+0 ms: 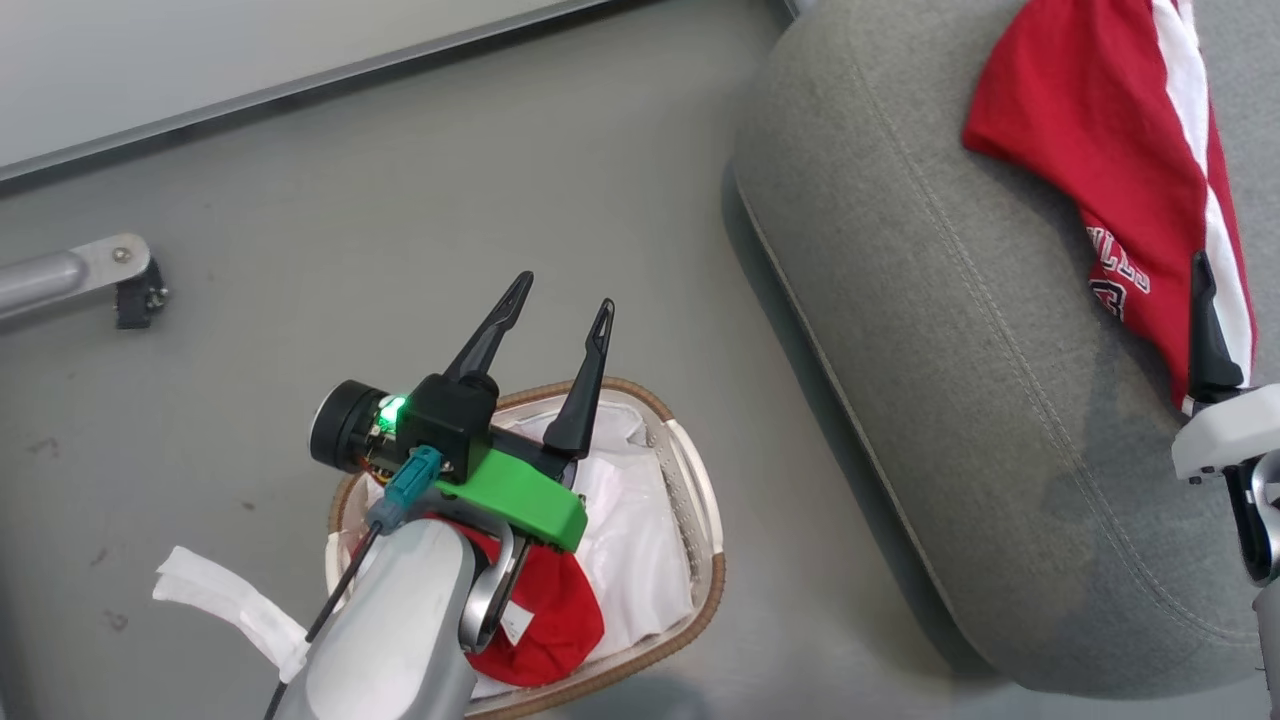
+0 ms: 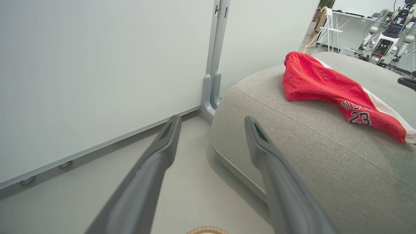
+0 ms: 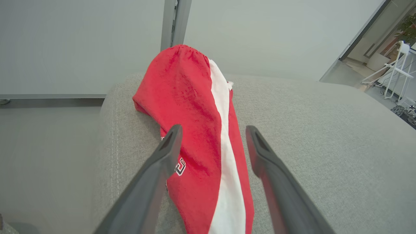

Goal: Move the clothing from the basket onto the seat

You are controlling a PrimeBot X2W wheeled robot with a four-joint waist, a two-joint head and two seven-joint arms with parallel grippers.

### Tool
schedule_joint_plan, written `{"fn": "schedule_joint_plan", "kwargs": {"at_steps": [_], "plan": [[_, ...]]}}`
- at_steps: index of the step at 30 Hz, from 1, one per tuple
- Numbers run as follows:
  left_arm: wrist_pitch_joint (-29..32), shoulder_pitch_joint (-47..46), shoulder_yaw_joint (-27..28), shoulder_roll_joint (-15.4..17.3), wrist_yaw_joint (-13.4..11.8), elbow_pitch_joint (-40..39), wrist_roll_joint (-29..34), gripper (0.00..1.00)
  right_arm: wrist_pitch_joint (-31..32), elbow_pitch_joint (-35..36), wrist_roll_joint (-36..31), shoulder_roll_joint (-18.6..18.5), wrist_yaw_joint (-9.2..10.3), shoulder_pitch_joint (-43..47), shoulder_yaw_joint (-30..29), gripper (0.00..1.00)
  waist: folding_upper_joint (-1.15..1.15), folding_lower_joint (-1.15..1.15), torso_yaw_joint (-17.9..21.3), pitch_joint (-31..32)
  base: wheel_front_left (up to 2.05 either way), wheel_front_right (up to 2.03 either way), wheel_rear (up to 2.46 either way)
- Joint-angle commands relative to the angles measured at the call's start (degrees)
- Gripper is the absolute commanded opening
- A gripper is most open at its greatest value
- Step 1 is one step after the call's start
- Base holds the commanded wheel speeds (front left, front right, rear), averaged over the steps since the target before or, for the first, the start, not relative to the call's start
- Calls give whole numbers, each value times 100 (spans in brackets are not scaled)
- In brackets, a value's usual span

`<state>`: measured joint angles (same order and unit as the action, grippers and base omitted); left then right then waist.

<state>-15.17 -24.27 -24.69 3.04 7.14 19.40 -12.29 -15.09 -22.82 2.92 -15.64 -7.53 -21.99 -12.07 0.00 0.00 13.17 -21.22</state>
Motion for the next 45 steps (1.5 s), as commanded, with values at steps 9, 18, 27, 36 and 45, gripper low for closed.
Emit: {"fn": "schedule_joint_plan", "kwargs": {"at_steps": [9, 18, 27, 36, 45], "plan": [[4, 538, 459, -10, -283, -110, -381, 100, -13, -31, -154, 197, 8, -555, 442, 100, 0, 0, -1079, 691, 0, 0, 0], [4, 1054, 1161, -12, -484, -154, -550, 100, -13, -153, -251, 875, 8, -685, 785, 100, 0, 0, -1375, 1036, 0, 0, 0], [4, 1634, 1540, -10, -613, -277, -749, 100, -13, -67, -235, 1218, 8, 119, 1177, 100, 0, 0, -1558, 1440, 0, 0, 0], [4, 1964, 1502, -11, -642, -292, -807, 100, -13, 432, 109, 1263, 8, 918, 1186, 100, 0, 0, -1580, 1634, 0, 0, 0], [4, 2060, 1496, -11, -623, -206, -797, 100, -13, 914, 397, 1266, 8, 1391, 1172, 100, 0, 0, -1534, 1800, 0, 0, 0]]}}
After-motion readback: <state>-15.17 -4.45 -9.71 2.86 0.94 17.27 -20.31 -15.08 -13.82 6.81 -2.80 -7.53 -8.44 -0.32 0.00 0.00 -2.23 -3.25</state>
